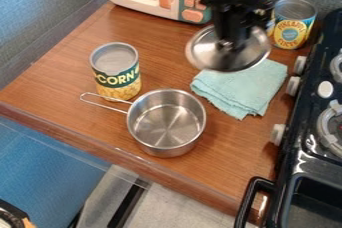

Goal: Put the silver lid on the silver pot

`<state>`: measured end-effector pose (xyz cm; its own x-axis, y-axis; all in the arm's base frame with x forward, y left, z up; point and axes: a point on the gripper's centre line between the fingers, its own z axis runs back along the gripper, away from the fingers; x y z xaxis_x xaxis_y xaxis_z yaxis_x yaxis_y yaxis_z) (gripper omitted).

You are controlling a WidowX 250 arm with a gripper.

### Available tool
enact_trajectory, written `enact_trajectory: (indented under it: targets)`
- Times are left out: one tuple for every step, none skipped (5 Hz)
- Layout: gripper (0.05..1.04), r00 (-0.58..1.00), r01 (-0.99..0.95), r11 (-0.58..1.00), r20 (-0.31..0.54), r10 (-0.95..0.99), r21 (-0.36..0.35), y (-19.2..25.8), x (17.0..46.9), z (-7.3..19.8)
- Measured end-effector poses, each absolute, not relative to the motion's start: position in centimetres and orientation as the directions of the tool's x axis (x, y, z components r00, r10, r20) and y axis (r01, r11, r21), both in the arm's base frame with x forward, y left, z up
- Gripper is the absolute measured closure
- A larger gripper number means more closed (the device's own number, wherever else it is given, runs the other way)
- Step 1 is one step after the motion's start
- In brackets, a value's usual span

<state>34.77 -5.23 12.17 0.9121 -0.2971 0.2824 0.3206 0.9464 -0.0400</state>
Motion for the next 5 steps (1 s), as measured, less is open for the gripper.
enact_trajectory:
  targets:
    - [0.797,0.914,0.323,0.946,0.269,-0.303,-0.031,-4.0,32.2,11.3]
    - [0.797,0.916,0.334,0.942,0.241,-0.321,-0.013,-3.2,30.2,9.8]
    - [0.797,0.911,0.346,0.938,0.236,-0.338,0.006,-2.9,29.0,9.1]
    - [0.797,0.913,0.349,0.937,0.219,-0.345,0.020,-2.5,28.3,8.1]
    - [0.797,0.915,0.340,0.940,0.219,-0.339,0.033,-2.3,28.1,7.7]
